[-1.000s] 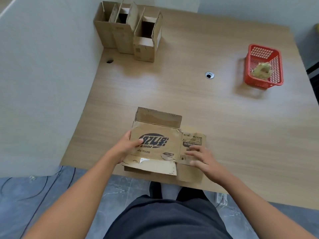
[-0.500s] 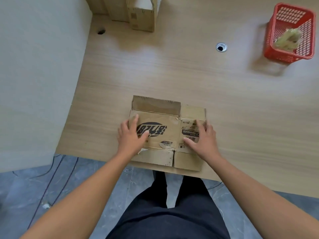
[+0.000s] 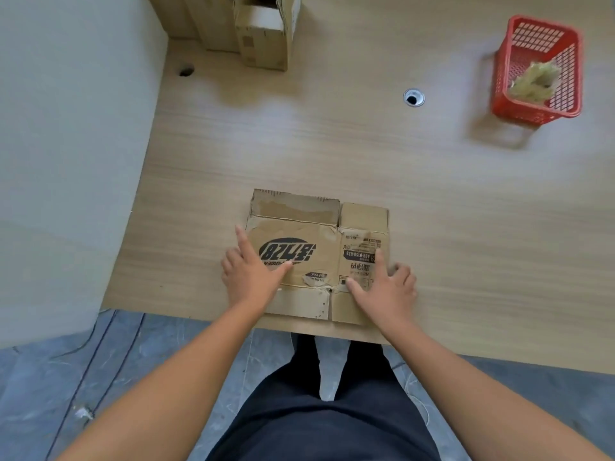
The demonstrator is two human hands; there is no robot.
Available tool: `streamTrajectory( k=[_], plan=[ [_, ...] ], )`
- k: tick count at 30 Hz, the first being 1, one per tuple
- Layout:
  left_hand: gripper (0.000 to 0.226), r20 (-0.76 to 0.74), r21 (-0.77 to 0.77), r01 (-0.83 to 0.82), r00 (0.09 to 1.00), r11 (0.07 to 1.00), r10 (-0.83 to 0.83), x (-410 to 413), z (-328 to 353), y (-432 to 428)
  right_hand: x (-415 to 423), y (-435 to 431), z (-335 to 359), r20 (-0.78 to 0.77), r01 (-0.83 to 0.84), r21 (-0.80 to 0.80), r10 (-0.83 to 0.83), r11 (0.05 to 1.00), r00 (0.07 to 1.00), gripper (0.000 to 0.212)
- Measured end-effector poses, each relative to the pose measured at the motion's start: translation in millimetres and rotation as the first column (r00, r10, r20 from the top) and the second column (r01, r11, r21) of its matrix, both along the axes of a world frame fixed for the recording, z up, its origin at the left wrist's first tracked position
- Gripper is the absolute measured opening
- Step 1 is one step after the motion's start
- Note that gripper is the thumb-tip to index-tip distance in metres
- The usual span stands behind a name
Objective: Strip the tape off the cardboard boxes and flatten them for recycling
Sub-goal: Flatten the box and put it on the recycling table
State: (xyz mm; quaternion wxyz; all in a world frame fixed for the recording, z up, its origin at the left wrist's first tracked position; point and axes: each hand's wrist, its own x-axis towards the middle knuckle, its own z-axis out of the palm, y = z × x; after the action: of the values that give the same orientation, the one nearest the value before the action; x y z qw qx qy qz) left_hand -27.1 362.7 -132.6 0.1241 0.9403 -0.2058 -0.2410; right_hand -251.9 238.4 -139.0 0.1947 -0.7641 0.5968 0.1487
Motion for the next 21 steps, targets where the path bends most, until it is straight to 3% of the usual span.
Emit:
streamTrajectory(
  k=[2,5,8,11,13,16,21],
  plan=[
    [0.122,-0.117,-0.020,-0.092,0.989,0.996,0.089,-6.7,2.6,4.3,-9.1,3.9,3.9,0.041,0.072,0.058,-0.075,0.996,0.996,0.100],
    [0.105,-0.262,-0.157,-0.098,0.963,0.983,0.054,-10.6,4.8,9.2,-26.6,-7.0,13.6,0.225,0.171,0.143,-0.201,0.975,0.953,0.094],
    [0.096,-0.344,-0.302,-0.121,0.939,0.946,0.010,-18.4,12.2,1.5,-52.2,-20.3,29.7,0.451,0.251,0.219,-0.326,0.943,0.831,0.094],
    [0.079,-0.515,-0.409,-0.242,0.857,0.880,-0.003,-31.4,28.0,-21.2,-87.9,-31.0,56.0,0.558,0.380,0.227,-0.440,0.896,0.704,0.096],
    [0.064,-0.656,-0.401,-0.303,0.754,0.864,-0.040,-45.7,41.2,-41.4,-118.2,-36.0,75.8,0.635,0.442,0.248,-0.489,0.862,0.597,0.071],
    [0.061,-0.767,-0.395,-0.291,0.626,0.871,-0.139,-77.9,68.5,-77.3,-169.3,-42.5,107.4,0.709,0.485,0.268,-0.512,0.832,0.485,0.039],
    [0.052,-0.778,-0.484,-0.178,0.536,0.857,-0.328,-161.6,116.7,-135.8,-270.7,-42.2,151.7,0.809,0.546,0.300,-0.512,0.782,0.289,0.036]
  ],
)
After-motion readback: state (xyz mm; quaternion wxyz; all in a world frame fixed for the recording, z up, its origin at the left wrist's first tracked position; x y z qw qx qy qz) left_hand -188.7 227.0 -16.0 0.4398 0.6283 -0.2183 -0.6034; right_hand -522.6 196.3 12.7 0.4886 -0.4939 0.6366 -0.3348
